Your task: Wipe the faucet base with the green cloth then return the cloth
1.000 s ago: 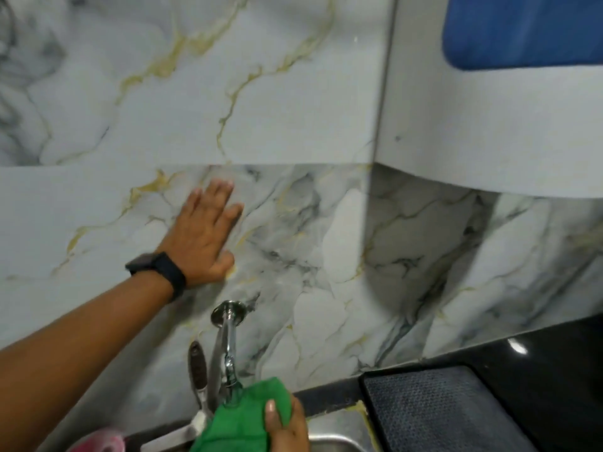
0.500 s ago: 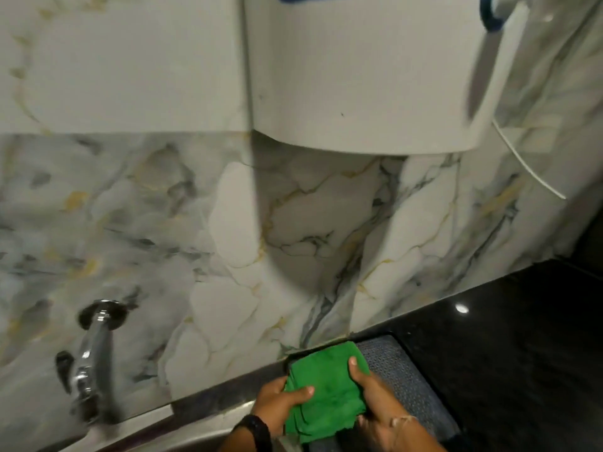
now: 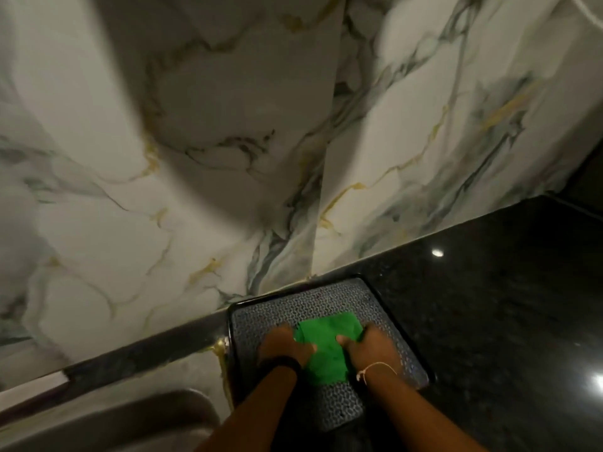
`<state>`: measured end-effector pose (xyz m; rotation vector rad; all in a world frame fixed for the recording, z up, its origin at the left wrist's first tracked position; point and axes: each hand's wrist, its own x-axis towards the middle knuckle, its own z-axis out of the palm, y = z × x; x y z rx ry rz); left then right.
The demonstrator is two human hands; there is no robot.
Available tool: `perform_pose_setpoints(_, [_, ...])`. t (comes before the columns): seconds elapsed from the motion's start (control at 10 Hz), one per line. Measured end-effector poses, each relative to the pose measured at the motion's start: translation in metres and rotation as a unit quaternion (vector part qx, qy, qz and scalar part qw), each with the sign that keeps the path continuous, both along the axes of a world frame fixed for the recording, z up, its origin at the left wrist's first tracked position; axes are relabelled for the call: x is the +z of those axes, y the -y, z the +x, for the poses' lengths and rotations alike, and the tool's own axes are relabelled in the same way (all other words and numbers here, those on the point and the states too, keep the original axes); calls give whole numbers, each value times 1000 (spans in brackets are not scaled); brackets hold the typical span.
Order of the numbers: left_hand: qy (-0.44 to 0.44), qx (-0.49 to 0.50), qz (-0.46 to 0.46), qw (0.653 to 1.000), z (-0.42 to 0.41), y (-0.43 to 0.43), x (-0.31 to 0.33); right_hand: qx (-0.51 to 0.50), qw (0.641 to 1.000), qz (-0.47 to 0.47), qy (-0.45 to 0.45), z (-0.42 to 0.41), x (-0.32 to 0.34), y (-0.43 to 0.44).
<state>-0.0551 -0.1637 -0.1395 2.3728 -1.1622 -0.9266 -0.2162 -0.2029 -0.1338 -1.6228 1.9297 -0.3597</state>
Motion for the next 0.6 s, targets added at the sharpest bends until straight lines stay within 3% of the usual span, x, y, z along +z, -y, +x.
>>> perform_pose_setpoints(0.1, [37,13,-27,999,-1,-3,-2,-53,998,-3,34,-4,-3,2])
perform_pose_setpoints(0.2, [70,-18,1,997,3,-14,7,-39,998,11,55,-9,2,0])
perform_pose_setpoints(0.3, [110,-51,-36,992,21,-42,31,-65,992,-15,103,-9,25,-18])
perform_pose_setpoints(0.4, [158,-52,-120,979,60,-77,62,-103,984,-100,107,-2,55,-41])
perform_pose_setpoints(0.6, [325,-54,-254,909,147,-161,188,13,963,-214,165,65,174,-91])
